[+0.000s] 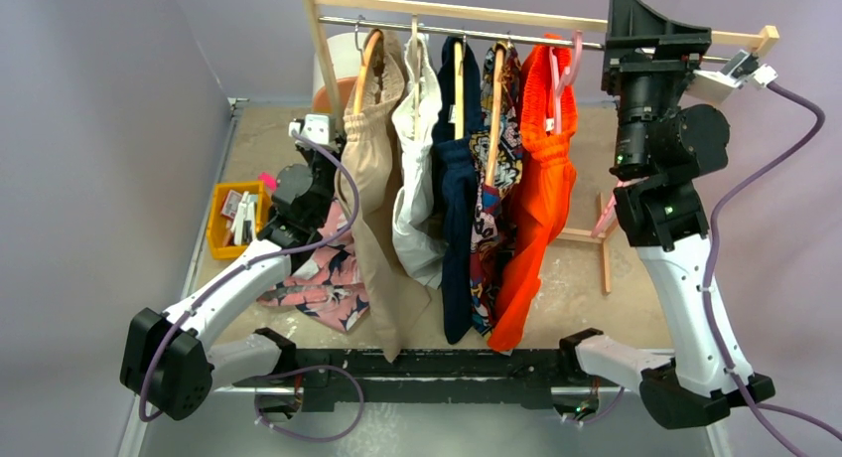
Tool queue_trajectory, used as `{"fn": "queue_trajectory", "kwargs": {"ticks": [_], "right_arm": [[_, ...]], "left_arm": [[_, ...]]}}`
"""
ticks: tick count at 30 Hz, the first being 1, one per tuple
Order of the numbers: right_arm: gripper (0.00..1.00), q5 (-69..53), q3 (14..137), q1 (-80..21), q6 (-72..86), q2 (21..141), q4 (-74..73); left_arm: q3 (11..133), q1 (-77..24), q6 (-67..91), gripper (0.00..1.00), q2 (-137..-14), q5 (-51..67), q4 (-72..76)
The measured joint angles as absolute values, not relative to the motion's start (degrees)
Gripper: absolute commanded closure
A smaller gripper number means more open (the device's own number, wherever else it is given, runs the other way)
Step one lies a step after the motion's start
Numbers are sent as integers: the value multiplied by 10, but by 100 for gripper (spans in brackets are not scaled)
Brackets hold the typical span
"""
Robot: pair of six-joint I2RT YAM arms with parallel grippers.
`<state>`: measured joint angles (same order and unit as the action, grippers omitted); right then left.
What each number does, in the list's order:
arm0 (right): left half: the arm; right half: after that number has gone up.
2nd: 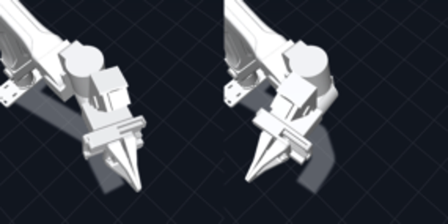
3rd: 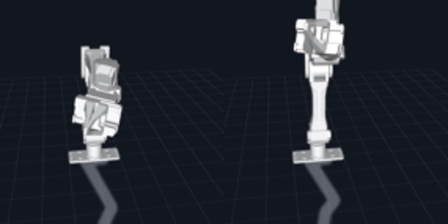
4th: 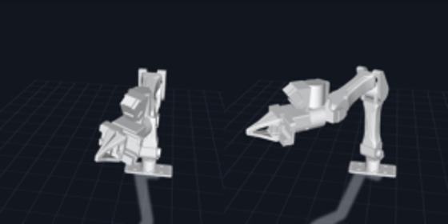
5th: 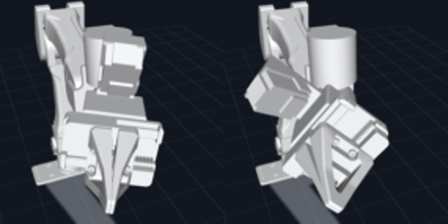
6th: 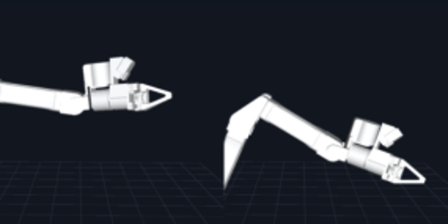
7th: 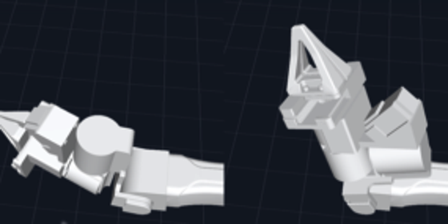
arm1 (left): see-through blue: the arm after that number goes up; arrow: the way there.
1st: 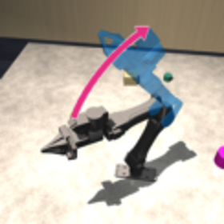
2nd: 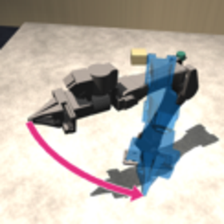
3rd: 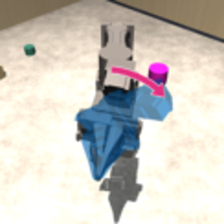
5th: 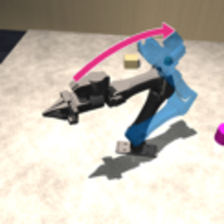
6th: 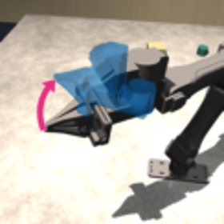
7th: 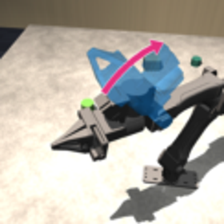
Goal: Place the shorts on the hanger
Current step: Adjust the clothesline at the center of the board.
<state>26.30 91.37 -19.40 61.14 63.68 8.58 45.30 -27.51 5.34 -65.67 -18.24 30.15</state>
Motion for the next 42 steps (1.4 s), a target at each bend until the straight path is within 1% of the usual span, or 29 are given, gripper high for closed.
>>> {"fn": "queue_trajectory", "kwargs": {"ticks": [1,2,3,10,13,14,21,28,42], "right_arm": [[31,258,914,-191,613,637,88],[41,255,910,-188,615,638,89],[47,250,905,-186,616,638,93],[79,242,894,-175,602,647,84],[97,241,894,-175,603,649,85],[100,241,894,-175,600,649,85],[100,224,913,-168,569,664,80],[100,169,926,-151,533,689,113],[100,10,867,-82,528,728,304]], "left_arm": [[452,-275,53,100,-657,-182,304],[451,-275,53,100,-657,-183,306],[451,-275,54,100,-657,-182,306],[451,-274,54,100,-656,-183,307],[451,-273,56,100,-657,-182,307],[451,-273,56,100,-657,-182,307],[451,-271,65,100,-658,-177,311],[451,-279,64,100,-665,-196,324],[450,-293,51,100,-674,-242,345]]}}
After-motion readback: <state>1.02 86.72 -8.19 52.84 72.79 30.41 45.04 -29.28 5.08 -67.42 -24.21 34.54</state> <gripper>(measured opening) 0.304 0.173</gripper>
